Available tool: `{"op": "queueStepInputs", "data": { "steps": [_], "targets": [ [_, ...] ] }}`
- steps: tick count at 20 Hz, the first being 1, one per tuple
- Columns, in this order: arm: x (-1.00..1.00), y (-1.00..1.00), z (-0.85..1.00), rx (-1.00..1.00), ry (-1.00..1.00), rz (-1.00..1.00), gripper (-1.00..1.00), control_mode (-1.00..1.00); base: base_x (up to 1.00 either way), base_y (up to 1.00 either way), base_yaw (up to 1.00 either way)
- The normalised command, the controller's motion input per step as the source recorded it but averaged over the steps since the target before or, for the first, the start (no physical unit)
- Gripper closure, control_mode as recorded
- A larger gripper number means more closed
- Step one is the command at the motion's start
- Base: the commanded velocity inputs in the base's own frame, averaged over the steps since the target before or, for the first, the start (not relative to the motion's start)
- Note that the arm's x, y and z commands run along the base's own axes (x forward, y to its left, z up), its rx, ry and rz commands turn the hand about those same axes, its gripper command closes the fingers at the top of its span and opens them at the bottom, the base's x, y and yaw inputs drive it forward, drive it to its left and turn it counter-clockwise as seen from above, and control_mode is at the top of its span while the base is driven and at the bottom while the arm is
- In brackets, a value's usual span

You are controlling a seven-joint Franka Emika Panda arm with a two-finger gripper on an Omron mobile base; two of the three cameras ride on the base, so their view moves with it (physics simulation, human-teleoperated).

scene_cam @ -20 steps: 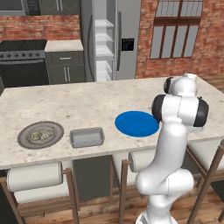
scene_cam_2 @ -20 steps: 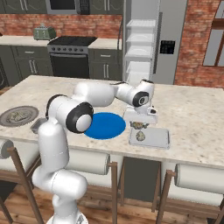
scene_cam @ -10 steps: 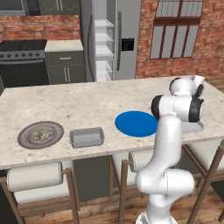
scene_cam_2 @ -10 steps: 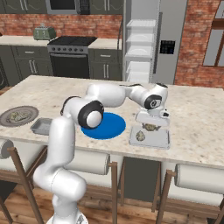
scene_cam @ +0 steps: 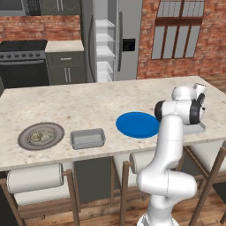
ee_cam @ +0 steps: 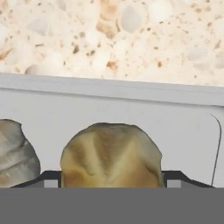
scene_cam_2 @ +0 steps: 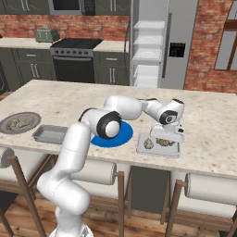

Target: Place two dumplings into each of the tupperware containers and then place the containers in the fridge.

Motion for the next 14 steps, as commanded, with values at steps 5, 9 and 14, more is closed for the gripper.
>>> {"op": "queueStepInputs", "data": {
  "steps": [5, 9, 14],
  "targets": [
    [-0.03, 0.01, -0.4, 0.0, 0.0, 0.0, -1.0, -1.0, 0.0, 0.0, 0.0],
    [-0.01, 0.0, 0.0, 0.0, 0.0, 0.0, -1.0, -1.0, 0.0, 0.0, 0.0],
    [-0.05, 0.13, 0.02, -0.01, 0.0, -0.02, -1.0, -1.0, 0.0, 0.0, 0.0]
  ]
}}
